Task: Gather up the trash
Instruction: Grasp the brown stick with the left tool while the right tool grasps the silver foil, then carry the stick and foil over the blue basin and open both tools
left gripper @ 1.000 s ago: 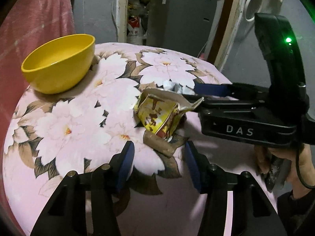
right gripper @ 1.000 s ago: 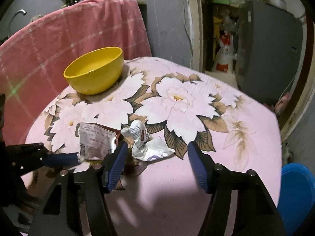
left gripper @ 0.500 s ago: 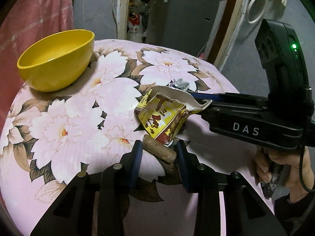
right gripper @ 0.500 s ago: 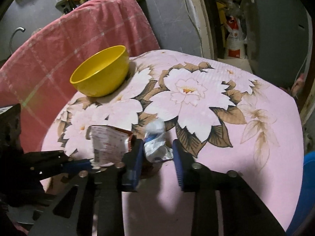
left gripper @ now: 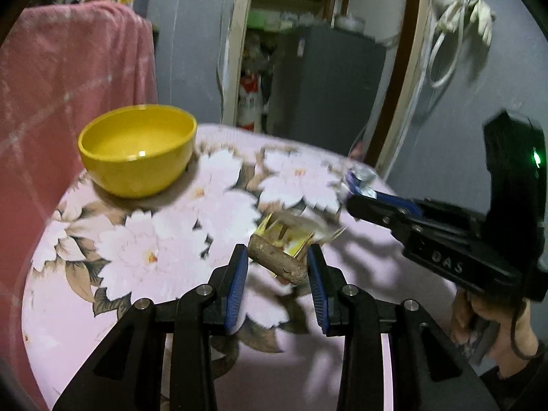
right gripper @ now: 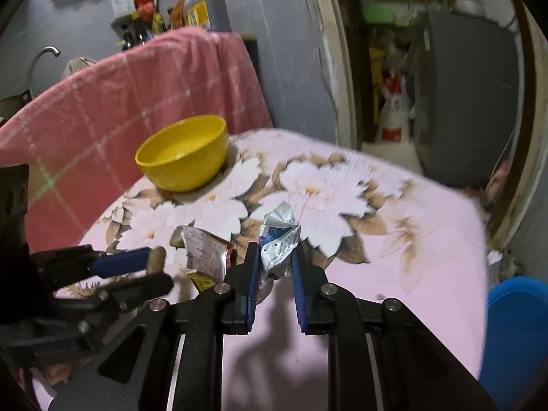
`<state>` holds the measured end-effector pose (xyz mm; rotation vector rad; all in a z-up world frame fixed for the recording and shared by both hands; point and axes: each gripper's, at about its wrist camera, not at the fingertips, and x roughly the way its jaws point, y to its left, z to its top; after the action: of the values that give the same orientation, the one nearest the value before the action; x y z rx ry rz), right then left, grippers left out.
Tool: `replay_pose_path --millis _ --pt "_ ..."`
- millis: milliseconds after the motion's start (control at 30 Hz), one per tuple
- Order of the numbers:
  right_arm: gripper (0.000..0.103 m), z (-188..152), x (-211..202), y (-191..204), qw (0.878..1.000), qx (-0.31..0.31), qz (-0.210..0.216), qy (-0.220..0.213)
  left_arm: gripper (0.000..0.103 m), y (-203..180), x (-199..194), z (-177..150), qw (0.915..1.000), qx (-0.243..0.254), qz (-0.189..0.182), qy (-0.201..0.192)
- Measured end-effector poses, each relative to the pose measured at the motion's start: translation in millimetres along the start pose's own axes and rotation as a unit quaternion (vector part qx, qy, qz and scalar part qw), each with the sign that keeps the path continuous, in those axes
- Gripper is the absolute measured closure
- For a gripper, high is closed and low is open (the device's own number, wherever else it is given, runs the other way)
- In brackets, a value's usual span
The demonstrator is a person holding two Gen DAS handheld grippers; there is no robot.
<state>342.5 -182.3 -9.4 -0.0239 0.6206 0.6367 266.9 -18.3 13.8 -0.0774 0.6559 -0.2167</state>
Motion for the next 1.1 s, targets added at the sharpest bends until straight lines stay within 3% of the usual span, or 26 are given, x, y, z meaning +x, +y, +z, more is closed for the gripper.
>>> replay_pose_path --millis 267,500,767,1100 --pt "0.087 5 -83 -5 0.989 -0.015 -0.042 -0.138 0.073 -37 -24 24 0.9948 0.0 -0.019 -0.1" --pt "0.087 2 -142 -17 0.967 -0.018 -0.098 -0.233 0.072 -83 -34 49 0.985 0.016 -0.045 -0.166" --pt "0.087 -11 -183 -43 0.946 -0.011 -0.168 -0.278 0.072 -135 -33 60 0.9742 0.057 -0.076 -0.205" --pt "0.087 -27 -212 -90 0.935 0.042 -0.226 -0.271 0.072 -186 0 65 0.9741 0.079 -0.111 -0.181"
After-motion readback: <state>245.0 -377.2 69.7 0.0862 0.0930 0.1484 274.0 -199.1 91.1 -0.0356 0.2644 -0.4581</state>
